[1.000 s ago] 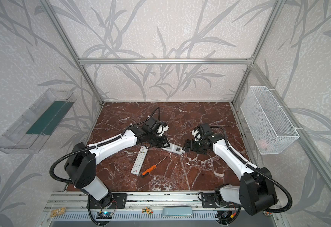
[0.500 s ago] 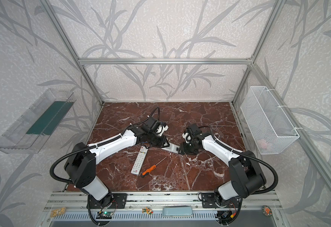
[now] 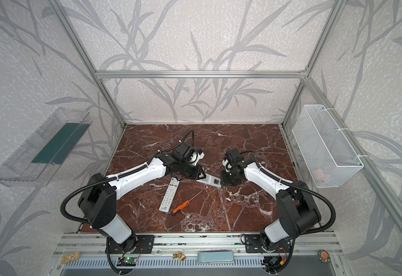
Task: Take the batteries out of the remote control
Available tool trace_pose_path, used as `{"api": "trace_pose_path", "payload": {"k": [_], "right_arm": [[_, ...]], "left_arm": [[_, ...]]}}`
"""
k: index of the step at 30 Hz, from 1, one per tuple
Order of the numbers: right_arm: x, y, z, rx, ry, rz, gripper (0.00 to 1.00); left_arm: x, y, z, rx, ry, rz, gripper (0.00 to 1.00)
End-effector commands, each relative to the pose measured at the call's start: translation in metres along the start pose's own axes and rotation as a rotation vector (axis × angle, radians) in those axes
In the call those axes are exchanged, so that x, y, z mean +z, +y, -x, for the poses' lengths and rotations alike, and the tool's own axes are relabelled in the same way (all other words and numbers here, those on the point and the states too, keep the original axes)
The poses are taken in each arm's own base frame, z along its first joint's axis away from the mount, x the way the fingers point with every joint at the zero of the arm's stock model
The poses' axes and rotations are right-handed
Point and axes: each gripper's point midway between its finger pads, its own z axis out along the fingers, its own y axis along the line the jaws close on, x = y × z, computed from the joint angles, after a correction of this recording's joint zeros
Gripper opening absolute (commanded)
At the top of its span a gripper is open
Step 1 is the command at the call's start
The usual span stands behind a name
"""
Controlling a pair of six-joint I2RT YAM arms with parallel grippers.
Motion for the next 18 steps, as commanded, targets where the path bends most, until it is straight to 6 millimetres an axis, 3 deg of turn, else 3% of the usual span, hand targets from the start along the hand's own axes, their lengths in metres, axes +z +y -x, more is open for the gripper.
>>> {"api": "trace_pose_path", "payload": {"k": [1,9,18], "right_arm": [[-0.004,0.0,0.0,-0.007,0.011,-0.026,0.15],[-0.024,-0.004,-0.001,-0.024,-0.018,-0.067,0.12],[-0.046,-0.042,0.002,0.059,-0.059,-0.091,0.12]], "left_arm": [[0.008,0.041,-0.034,-0.037,0.102,0.159,0.0],[0.009,0.044,-0.036,-0.036,0.113,0.172,0.0],[0.014,0.045,-0.042,-0.051,0.122,0.145,0.0]]}}
